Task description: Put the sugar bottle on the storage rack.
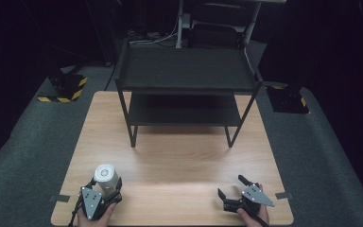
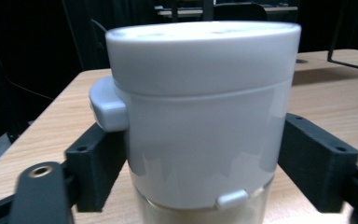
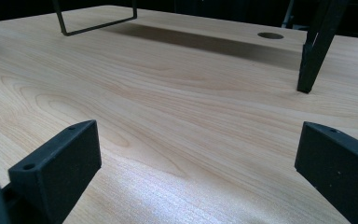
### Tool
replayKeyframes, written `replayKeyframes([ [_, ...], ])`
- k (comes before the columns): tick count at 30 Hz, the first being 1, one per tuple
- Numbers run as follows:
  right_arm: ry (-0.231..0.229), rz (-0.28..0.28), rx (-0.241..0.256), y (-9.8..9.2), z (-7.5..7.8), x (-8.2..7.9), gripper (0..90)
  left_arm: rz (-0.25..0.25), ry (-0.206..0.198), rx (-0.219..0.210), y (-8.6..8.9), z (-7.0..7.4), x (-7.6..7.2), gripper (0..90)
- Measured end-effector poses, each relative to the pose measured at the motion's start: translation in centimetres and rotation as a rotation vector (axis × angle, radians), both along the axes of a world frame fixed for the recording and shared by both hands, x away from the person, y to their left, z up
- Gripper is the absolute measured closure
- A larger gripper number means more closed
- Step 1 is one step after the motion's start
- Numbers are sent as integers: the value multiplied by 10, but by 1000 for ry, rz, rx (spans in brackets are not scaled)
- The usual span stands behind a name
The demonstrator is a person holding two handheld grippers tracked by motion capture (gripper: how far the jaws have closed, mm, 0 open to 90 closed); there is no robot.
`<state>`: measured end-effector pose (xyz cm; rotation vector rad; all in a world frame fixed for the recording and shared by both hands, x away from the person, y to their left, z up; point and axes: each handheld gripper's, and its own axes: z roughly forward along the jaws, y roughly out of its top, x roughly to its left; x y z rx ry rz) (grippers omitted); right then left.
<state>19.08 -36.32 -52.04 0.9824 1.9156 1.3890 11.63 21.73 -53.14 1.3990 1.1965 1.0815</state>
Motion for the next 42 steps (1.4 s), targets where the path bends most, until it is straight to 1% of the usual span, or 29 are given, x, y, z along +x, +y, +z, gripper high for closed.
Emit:
replayKeyframes([
  [2,-1,0,1,0,0,0,0,4,-1,-2,-1,0,0,245],
  [4,-5,1,1,0,-1,-1,0,12,-7,-2,-2,0,0,282],
  [13,-14,4,0,-1,-2,-2,0,8,-2,-13,-1,2,2,292],
  [18,-15,5,1,-1,-2,-2,0,-4,3,-15,1,3,4,293],
  [22,-17,6,1,-1,-2,-2,0,-21,8,-13,0,5,6,294],
  [24,-17,5,2,-1,-2,-3,0,-32,8,-18,-1,5,8,294],
  [27,-19,4,1,-1,-3,-3,0,-52,4,-12,-5,7,9,294],
  [30,-22,5,0,-1,-3,-3,0,-76,-6,-15,-8,9,11,294],
  [32,-24,5,0,-1,-3,-4,0,-93,-16,-15,-11,12,13,294],
  [37,-26,5,-2,-1,-3,-4,0,-121,-23,-3,-19,19,20,294],
  [40,-26,5,0,-1,-3,-4,0,-130,-29,-5,-23,26,24,294],
  [42,-26,4,0,-1,-3,-4,0,-130,-34,-6,-24,27,25,294],
])
